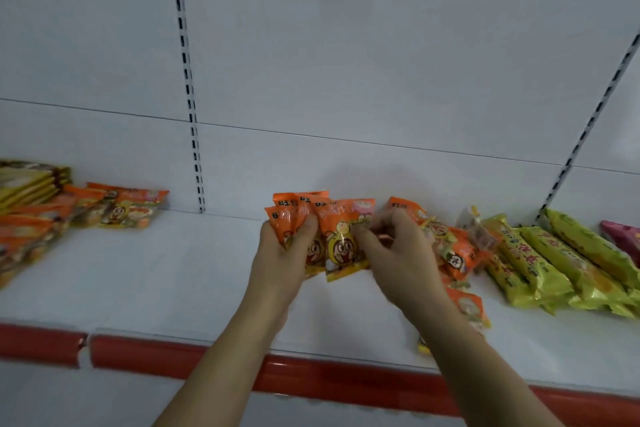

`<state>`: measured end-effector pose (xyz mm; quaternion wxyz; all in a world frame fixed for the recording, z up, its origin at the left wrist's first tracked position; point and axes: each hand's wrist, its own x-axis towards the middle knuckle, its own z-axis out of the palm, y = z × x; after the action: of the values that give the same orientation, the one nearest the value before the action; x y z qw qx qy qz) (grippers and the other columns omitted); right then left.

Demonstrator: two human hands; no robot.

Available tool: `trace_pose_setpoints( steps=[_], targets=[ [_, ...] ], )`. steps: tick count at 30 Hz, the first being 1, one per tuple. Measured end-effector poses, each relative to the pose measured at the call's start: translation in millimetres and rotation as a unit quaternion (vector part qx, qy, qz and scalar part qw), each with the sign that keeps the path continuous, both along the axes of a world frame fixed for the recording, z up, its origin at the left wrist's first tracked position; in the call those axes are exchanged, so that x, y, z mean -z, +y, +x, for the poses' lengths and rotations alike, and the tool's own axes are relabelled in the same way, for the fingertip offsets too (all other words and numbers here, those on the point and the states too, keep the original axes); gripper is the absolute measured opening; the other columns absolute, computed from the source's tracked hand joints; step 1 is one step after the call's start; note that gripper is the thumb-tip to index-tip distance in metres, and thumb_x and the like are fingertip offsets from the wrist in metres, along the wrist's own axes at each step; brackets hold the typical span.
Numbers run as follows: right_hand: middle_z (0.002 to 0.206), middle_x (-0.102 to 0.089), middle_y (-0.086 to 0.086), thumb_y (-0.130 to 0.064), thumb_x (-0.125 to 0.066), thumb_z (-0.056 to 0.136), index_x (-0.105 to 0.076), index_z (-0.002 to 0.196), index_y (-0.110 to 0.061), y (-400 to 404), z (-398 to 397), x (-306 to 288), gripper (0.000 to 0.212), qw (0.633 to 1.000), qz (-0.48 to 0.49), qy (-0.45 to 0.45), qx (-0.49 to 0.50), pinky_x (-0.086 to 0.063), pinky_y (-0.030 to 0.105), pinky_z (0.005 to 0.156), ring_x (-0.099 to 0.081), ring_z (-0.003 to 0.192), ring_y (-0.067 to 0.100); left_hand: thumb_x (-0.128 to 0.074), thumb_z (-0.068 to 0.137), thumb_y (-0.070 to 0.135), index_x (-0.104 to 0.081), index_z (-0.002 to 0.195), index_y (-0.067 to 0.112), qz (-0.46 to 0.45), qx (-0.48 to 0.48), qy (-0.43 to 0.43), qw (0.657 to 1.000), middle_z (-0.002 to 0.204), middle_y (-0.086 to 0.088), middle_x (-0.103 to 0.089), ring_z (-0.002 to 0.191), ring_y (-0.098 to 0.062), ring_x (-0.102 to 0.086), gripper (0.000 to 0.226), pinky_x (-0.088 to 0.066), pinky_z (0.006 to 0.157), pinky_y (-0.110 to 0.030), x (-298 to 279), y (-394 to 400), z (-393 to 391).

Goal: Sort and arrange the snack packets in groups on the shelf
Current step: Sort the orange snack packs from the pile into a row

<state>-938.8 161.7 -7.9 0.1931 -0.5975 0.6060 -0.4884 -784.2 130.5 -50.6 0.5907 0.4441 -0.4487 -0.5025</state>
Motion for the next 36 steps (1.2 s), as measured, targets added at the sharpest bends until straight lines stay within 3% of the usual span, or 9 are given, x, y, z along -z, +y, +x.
trace_pose_setpoints(
  steps=[4, 8, 16, 19, 21, 24, 27, 32, 36],
  targets=[
    [0.08, -0.066, 0.001, -0.037, -0.068, 0.091, -0.056, 0.084, -0.018, -6, 26, 13, 0.023, 0.999, 0.009, -0.03, -0.029, -0.055, 0.042, 0.062, -0.064, 0.073, 0.019, -0.075, 0.064, 0.064, -0.053, 0.126, 0.025, 0.005, -0.016, 0.013, 1.0, 0.115, 0.002, -0.075, 0.095, -0.014, -0.077, 0.077, -0.063, 0.07, -0.027, 0, 12, 17],
    [0.074, -0.069, 0.002, -0.041, -0.07, 0.087, -0.06, 0.081, -0.012, -9, 61, 22, 0.031, 0.991, 0.037, -0.092, -0.091, -0.055, 0.046, 0.069, -0.067, 0.073, 0.019, -0.077, 0.063, 0.073, -0.055, 0.124, 0.027, 0.017, -0.057, -0.017, 0.998, 0.112, 0.001, -0.076, 0.094, -0.016, -0.078, 0.08, -0.063, 0.086, -0.045, 7, 20, 49],
    [0.069, -0.07, 0.006, -0.036, -0.073, 0.089, -0.063, 0.076, -0.01, -31, 148, 26, 0.03, 0.982, 0.034, -0.118, -0.141, -0.052, 0.042, 0.065, -0.066, 0.066, 0.022, -0.071, 0.078, 0.061, -0.064, 0.117, 0.028, 0.006, -0.158, 0.007, 0.987, 0.106, 0.005, -0.079, 0.092, -0.014, -0.078, 0.053, -0.064, 0.08, -0.04, 10, 28, 154],
    [0.061, -0.07, -0.003, -0.031, -0.072, 0.09, -0.067, 0.072, -0.011, -52, 184, 26, 0.028, 0.985, 0.025, -0.154, -0.072, -0.044, 0.029, 0.057, -0.06, 0.058, 0.01, -0.068, 0.09, 0.054, -0.059, 0.109, 0.039, -0.008, -0.192, 0.015, 0.981, 0.101, 0.02, -0.073, 0.089, 0.005, -0.072, 0.026, -0.058, 0.086, -0.03, 7, 26, 204],
    [0.06, -0.07, -0.006, -0.03, -0.07, 0.09, -0.069, 0.073, -0.011, -66, 216, 29, 0.026, 0.987, 0.051, -0.136, -0.061, -0.04, 0.025, 0.053, -0.058, 0.054, 0.002, -0.066, 0.091, 0.055, -0.052, 0.113, 0.046, -0.016, -0.201, 0.003, 0.979, 0.098, 0.032, -0.063, 0.087, 0.019, -0.063, 0.028, -0.05, 0.081, -0.018, 3, 26, 242],
    [0.059, -0.07, -0.01, -0.028, -0.069, 0.089, -0.069, 0.073, -0.014, -85, 273, 38, 0.021, 0.991, 0.073, -0.1, -0.052, -0.047, 0.028, 0.058, -0.066, 0.065, 0.008, -0.069, 0.082, 0.067, -0.059, 0.126, 0.042, -0.023, -0.203, 0.002, 0.979, 0.109, 0.023, -0.074, 0.101, 0.001, -0.072, 0.052, -0.058, 0.09, -0.033, -2, 22, 299],
    [0.056, -0.068, -0.013, -0.027, -0.069, 0.088, -0.068, 0.073, -0.013, -105, 322, 45, 0.02, 0.994, 0.077, -0.076, -0.031, -0.046, 0.026, 0.058, -0.066, 0.064, 0.012, -0.069, 0.089, 0.056, -0.063, 0.122, 0.034, -0.021, -0.206, 0.019, 0.978, 0.106, 0.011, -0.078, 0.09, -0.012, -0.078, 0.04, -0.063, 0.073, -0.035, -6, 16, 352],
    [0.073, -0.072, 0.003, -0.032, -0.069, 0.089, -0.067, 0.078, -0.008, -133, 368, 56, 0.026, 0.997, 0.081, -0.001, 0.019, -0.049, 0.03, 0.062, -0.067, 0.076, 0.02, -0.069, 0.078, 0.066, -0.065, 0.119, 0.039, 0.0, -0.171, -0.017, 0.985, 0.11, 0.015, -0.077, 0.1, -0.009, -0.074, 0.05, -0.059, 0.093, -0.044, -1, 1, 408],
    [0.076, -0.069, 0.002, -0.03, -0.067, 0.09, -0.064, 0.081, -0.011, -147, 377, 66, 0.022, 0.992, 0.081, 0.091, 0.039, -0.049, 0.033, 0.067, -0.063, 0.078, 0.023, -0.07, 0.075, 0.064, -0.065, 0.116, 0.04, 0.006, -0.122, -0.017, 0.992, 0.107, 0.019, -0.076, 0.099, -0.004, -0.073, 0.048, -0.058, 0.093, -0.04, 2, -8, 424]
  ],
)
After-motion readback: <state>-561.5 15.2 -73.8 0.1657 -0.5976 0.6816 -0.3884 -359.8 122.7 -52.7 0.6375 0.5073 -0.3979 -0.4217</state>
